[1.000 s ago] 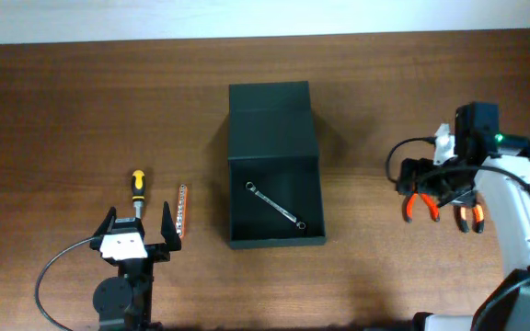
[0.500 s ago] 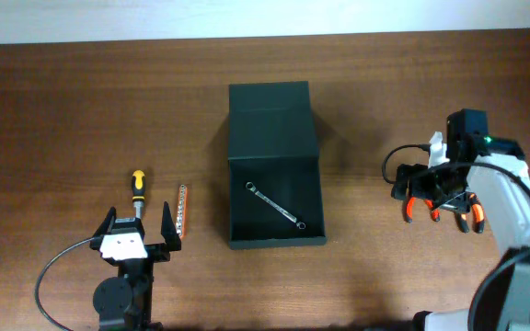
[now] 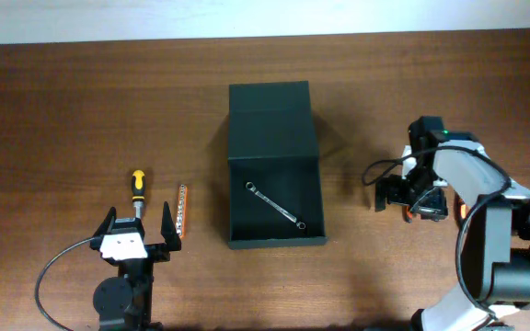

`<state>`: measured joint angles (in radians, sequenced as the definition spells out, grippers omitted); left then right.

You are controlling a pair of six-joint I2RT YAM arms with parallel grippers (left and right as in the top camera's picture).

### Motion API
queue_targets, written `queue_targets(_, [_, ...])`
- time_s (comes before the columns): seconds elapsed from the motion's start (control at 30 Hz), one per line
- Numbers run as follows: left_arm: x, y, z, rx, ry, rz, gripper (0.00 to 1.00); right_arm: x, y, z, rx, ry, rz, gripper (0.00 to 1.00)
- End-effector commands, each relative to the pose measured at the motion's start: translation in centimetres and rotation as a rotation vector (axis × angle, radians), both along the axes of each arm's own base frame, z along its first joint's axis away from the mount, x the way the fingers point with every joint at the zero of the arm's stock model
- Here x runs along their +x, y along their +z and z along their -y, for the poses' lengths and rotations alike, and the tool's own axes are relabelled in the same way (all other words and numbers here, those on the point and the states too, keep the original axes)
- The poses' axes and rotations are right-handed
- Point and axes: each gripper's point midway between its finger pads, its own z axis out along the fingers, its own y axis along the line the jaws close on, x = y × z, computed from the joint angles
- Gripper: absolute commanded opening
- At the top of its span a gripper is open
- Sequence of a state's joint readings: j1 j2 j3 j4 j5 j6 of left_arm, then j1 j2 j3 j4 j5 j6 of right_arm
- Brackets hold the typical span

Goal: Pack container
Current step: 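Move the right gripper back over the red diagonal cutters, then lower the right gripper and grasp the red cutters by the head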

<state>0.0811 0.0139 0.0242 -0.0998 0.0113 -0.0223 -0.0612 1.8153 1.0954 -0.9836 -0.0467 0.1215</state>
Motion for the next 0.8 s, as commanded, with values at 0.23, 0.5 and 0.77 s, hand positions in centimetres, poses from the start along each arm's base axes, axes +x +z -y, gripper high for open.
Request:
queue_targets(0.23, [0.0,-0.1,0.0,0.012,-0.004,0.003,0.99,0.4,-0.4,0.6,-0.058,0.014,0.015,0.99])
queue_targets(0.5, [0.0,-0.1,0.0,0.012,-0.004,0.003,0.99,1.2,-0.5,0.6,-0.060,0.027,0.045,0.99])
queue_targets(0.77, [0.0,-0.1,0.0,0.012,-0.004,0.003,0.99,1.7,-0.6,0.7,-0.061,0.026,0.066,0.99])
